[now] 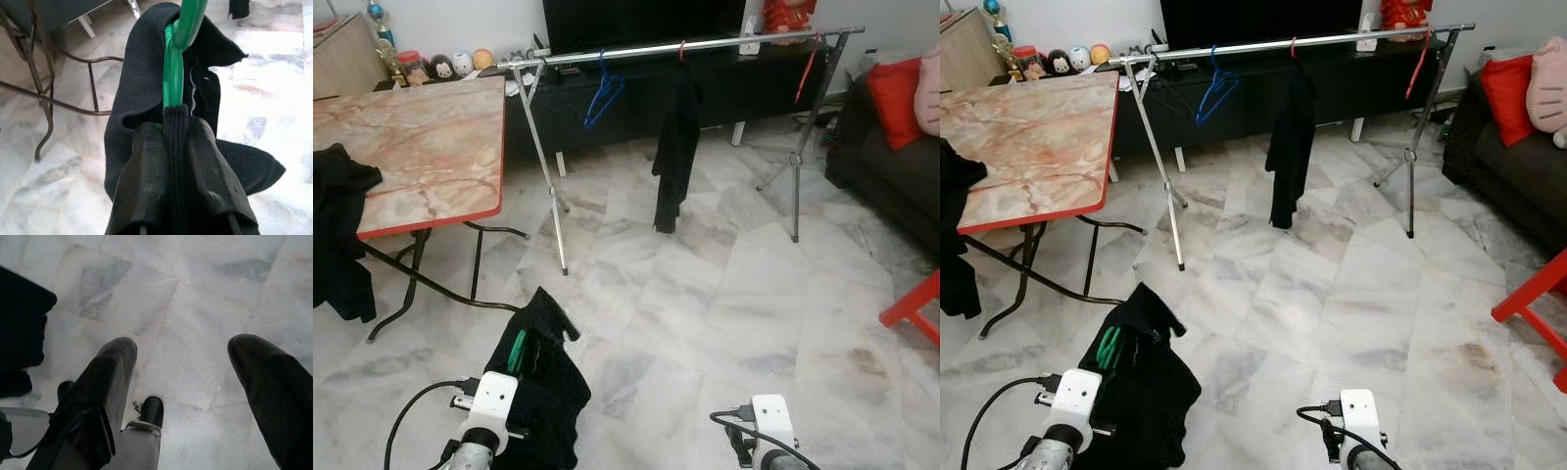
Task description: Hang hanger
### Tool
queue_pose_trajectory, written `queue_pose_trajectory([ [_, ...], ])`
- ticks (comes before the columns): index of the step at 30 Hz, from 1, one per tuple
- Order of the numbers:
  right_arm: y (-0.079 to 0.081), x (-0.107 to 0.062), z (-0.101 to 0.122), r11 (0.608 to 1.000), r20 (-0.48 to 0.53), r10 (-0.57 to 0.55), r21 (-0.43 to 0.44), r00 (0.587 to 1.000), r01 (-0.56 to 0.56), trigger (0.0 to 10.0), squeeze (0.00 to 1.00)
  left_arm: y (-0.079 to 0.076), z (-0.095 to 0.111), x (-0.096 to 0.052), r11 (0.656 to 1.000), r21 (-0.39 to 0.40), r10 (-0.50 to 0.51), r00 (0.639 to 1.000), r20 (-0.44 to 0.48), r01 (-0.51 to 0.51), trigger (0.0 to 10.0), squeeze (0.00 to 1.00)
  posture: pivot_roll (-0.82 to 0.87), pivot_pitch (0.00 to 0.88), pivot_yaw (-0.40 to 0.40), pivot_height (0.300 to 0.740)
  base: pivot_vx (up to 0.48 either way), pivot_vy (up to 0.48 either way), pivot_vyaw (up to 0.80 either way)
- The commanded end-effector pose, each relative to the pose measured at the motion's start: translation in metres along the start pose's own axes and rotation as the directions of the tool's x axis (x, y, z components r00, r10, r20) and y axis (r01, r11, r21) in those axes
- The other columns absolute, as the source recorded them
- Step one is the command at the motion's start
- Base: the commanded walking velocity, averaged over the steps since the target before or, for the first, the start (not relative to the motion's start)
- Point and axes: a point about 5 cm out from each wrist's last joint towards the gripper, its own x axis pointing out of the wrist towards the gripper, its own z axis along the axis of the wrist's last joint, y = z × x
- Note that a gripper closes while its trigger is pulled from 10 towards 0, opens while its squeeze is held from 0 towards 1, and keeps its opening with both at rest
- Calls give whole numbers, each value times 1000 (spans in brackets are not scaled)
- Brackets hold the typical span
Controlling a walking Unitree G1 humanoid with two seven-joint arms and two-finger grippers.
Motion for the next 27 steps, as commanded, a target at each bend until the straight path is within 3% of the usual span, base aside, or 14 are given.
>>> queue_pose_trajectory([
  [1, -1, 0, 0, 1000, 8, -3, 14, 1000, 3, 10000, 0, 3, 5, 3, 1000, -10, 11, 999, 32, -10, 10000, 0, -105, 0, 64, 740, 0, 0, 0],
  [6, 6, 1, 3, 999, 11, -2, 49, 1000, 1, 10000, 0, 12, 4, 2, 1000, -26, 18, 1000, 25, -17, 10000, 0, -119, 0, 107, 740, 0, 0, 0],
  [12, 9, 1, 3, 998, 10, -1, 63, 1000, 0, 10000, 0, 10, 5, 2, 999, -36, -8, 1000, 23, 9, 10000, 0, -121, 0, 114, 740, 0, 0, 0],
  [27, 8, 2, 5, 990, 8, -30, 138, 1000, 28, 10000, 0, 5, 12, 8, 996, -46, -70, 997, 42, 72, 10000, 0, -126, 0, 123, 740, 396, 0, 0],
])
